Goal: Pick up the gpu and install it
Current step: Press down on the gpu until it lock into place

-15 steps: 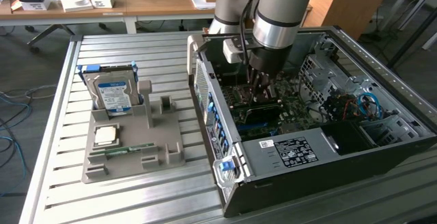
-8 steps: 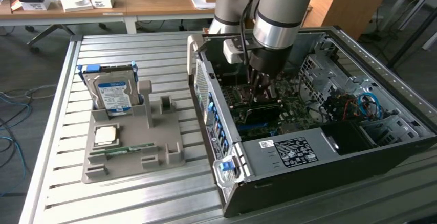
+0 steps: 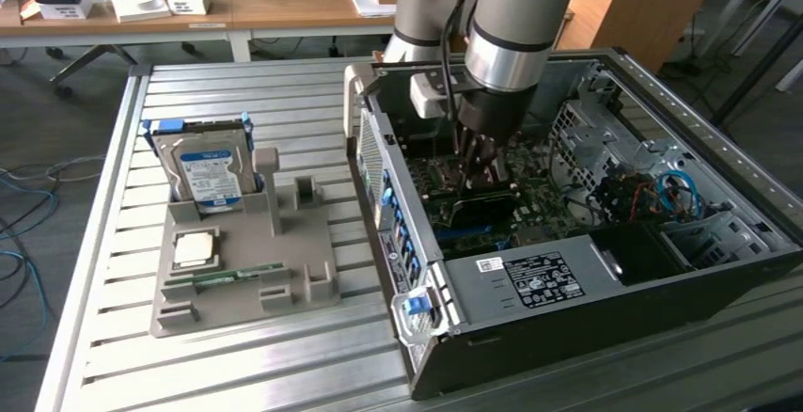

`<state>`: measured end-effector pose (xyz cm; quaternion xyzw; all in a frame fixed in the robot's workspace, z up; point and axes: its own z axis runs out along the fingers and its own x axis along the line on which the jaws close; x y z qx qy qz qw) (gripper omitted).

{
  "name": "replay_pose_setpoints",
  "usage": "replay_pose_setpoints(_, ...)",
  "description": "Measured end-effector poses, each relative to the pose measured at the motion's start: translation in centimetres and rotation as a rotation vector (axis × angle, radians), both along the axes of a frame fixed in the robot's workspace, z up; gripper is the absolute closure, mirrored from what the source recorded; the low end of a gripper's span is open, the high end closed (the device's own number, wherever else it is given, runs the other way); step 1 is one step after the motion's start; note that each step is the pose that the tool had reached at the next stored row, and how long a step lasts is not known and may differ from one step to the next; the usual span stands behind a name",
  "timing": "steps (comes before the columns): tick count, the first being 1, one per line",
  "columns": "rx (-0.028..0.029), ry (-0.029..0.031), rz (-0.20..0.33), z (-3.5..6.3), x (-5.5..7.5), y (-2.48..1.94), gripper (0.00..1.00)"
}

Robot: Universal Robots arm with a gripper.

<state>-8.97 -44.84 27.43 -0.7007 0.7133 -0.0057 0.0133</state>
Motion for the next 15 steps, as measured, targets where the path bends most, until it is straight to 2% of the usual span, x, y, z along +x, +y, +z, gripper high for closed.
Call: replay_pose_setpoints(15, 0.0004, -0.0003, 0.0, -0.23, 0.0, -0.02, 0.89)
